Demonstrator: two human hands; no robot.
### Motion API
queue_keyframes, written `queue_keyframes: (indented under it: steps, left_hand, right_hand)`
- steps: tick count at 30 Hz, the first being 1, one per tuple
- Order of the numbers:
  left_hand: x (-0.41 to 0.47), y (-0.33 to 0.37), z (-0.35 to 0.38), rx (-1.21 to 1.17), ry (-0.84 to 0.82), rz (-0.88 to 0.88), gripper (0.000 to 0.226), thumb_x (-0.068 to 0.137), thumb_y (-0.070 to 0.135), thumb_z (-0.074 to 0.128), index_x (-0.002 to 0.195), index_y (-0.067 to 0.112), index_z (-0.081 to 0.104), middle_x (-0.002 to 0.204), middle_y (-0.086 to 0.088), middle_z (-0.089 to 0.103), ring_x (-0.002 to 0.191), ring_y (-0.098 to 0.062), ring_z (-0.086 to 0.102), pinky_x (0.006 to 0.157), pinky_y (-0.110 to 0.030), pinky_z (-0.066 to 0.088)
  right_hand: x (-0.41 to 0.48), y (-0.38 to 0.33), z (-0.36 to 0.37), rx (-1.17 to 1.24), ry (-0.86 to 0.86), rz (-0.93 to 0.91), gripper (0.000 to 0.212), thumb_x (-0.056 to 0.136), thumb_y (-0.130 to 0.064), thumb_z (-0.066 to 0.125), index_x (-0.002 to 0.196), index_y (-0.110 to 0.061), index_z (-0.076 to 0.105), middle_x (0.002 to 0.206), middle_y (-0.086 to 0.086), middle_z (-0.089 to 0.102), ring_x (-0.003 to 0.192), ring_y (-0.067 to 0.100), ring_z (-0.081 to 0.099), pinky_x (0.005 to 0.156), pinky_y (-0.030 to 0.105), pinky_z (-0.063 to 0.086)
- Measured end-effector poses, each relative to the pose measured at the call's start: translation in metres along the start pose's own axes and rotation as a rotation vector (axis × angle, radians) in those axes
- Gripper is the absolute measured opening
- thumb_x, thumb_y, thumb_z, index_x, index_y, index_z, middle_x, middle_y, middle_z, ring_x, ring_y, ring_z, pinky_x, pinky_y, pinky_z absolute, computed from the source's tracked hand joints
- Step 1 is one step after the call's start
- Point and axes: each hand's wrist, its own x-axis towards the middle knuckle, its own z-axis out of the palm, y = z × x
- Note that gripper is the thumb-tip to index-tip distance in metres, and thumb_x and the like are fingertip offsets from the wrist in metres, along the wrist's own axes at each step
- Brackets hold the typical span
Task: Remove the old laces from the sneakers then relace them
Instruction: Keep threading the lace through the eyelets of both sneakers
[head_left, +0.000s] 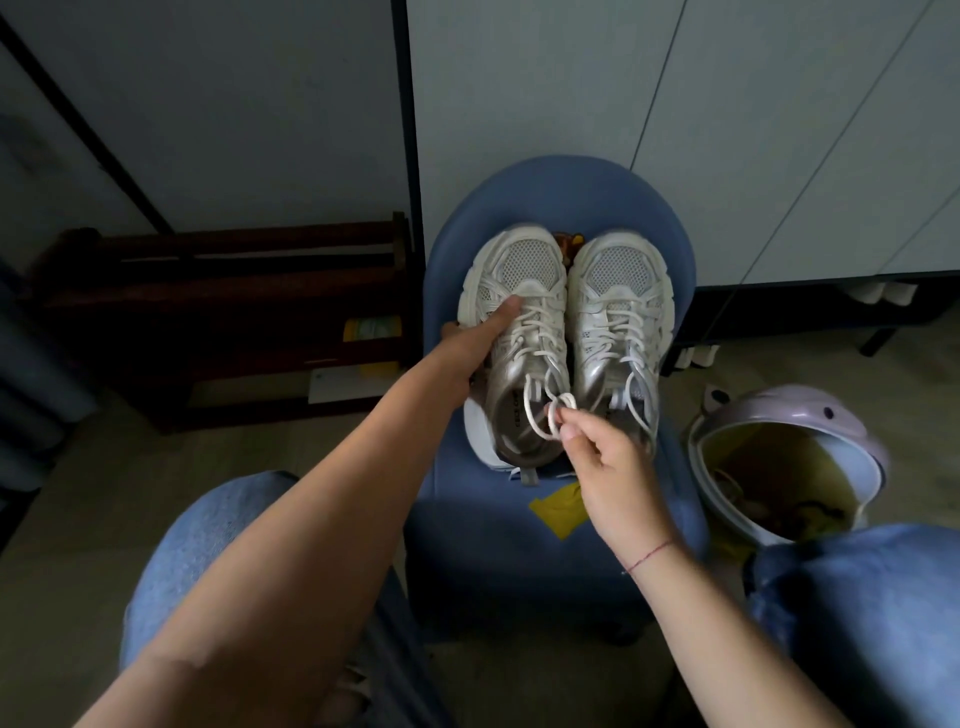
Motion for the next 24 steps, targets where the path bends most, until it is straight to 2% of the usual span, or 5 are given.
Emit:
queue_keyframes:
  steps: [3, 8, 15, 21, 24]
  left_hand:
    - [0.0, 0.0, 0.0, -0.006, 0.001, 0.001, 0.106, 0.073, 0.054, 0.079, 0.151, 0.011, 0.022, 0.141, -0.011, 0.051, 0.112, -0.028, 0.059, 0.055, -0.032, 0.048]
    - [0.0, -0.001, 0.0, 0.008, 0.005, 0.004, 0.104, 0.073, 0.056, 0.078, 0.15, 0.011, 0.024, 0.141, -0.011, 0.051, 0.117, -0.029, 0.058, 0.056, -0.031, 0.047]
    - [0.002, -0.001, 0.0, -0.02, -0.017, 0.012, 0.107, 0.069, 0.057, 0.081, 0.149, 0.01, 0.028, 0.139, -0.012, 0.054, 0.116, -0.03, 0.059, 0.07, -0.036, 0.052]
    - [0.0, 0.0, 0.0, -0.024, -0.012, 0.003, 0.103, 0.073, 0.053, 0.08, 0.149, 0.01, 0.026, 0.14, -0.012, 0.052, 0.118, -0.031, 0.058, 0.071, -0.04, 0.051]
    - [-0.003, 0.001, 0.001, -0.023, -0.006, 0.002, 0.1, 0.074, 0.052, 0.079, 0.148, 0.01, 0.026, 0.138, -0.011, 0.053, 0.115, -0.029, 0.059, 0.063, -0.037, 0.05]
  right_hand:
    - [0.001, 0.0, -0.002, -0.124, 0.085, -0.045, 0.026, 0.088, -0.008, 0.064, 0.108, -0.023, 0.071, 0.068, -0.02, 0.058, 0.061, 0.003, 0.05, 0.057, 0.006, 0.039]
    - [0.006, 0.004, 0.002, 0.176, 0.136, 0.153, 0.023, 0.089, -0.003, 0.062, 0.105, -0.016, 0.071, 0.064, -0.002, 0.063, 0.051, 0.008, 0.056, 0.055, 0.02, 0.048]
    - [0.009, -0.01, 0.003, 0.896, 0.052, 0.345, 0.026, 0.091, 0.011, 0.045, 0.102, -0.002, 0.065, 0.104, 0.01, 0.068, 0.105, 0.02, 0.064, 0.095, 0.029, 0.05]
    - [0.003, 0.0, 0.005, 0.273, -0.129, 0.007, 0.027, 0.099, -0.017, 0.046, 0.121, -0.016, 0.061, 0.126, -0.007, 0.059, 0.115, -0.01, 0.051, 0.095, 0.007, 0.036]
    - [0.004, -0.002, 0.008, -0.002, -0.288, -0.065, 0.056, 0.094, -0.049, 0.037, 0.134, -0.014, 0.051, 0.13, -0.013, 0.048, 0.124, -0.003, 0.041, 0.101, 0.004, 0.025]
